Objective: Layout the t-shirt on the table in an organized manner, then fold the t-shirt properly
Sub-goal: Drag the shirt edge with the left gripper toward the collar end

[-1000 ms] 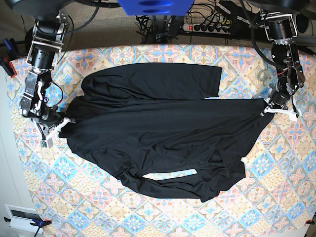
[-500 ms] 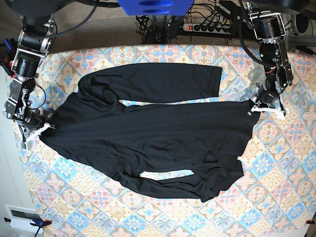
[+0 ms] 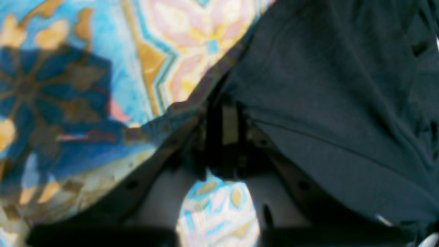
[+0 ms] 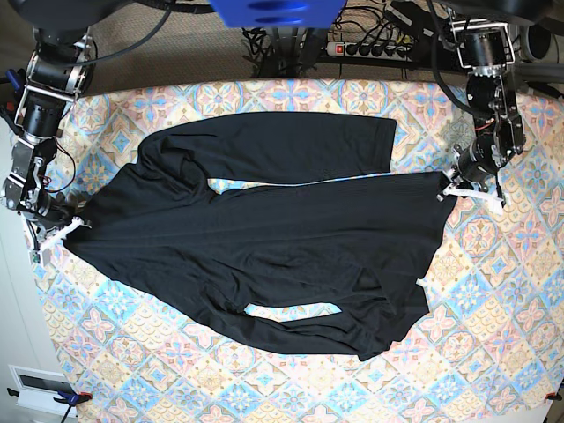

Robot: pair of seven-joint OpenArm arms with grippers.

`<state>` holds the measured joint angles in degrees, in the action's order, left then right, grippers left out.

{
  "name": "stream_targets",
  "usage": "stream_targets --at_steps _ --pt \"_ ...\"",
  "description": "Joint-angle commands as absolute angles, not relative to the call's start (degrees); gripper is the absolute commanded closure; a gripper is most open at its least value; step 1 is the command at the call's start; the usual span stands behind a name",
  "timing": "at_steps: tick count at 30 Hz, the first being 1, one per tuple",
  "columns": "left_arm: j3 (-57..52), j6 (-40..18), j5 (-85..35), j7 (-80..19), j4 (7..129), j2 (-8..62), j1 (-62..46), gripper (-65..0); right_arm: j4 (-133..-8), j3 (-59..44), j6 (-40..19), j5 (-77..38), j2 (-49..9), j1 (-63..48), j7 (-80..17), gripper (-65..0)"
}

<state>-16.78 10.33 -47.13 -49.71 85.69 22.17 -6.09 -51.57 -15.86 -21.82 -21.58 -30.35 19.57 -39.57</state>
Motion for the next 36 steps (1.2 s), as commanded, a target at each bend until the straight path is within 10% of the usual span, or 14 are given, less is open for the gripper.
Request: stream_targets --at_steps 1,12,36 --pt "-17.1 10.07 -47.87 -49.36 87.52 23.78 -6.29 -10.7 -52.35 -16.22 -21.41 -21.93 -32.04 20.97 -38.29 0.0" --pt "-17.1 9.98 -53.76 -57.63 88.48 26.68 -9.54 -35.1 -52.62 -16.22 -21.41 -21.93 -31.96 20.97 -38.37 0.0" --pt "-8.66 9.98 -52.0 -56.48 97.36 17.8 -16.22 -35.3 -52.62 -15.87 -21.41 -21.93 -31.96 20.88 -38.55 0.0"
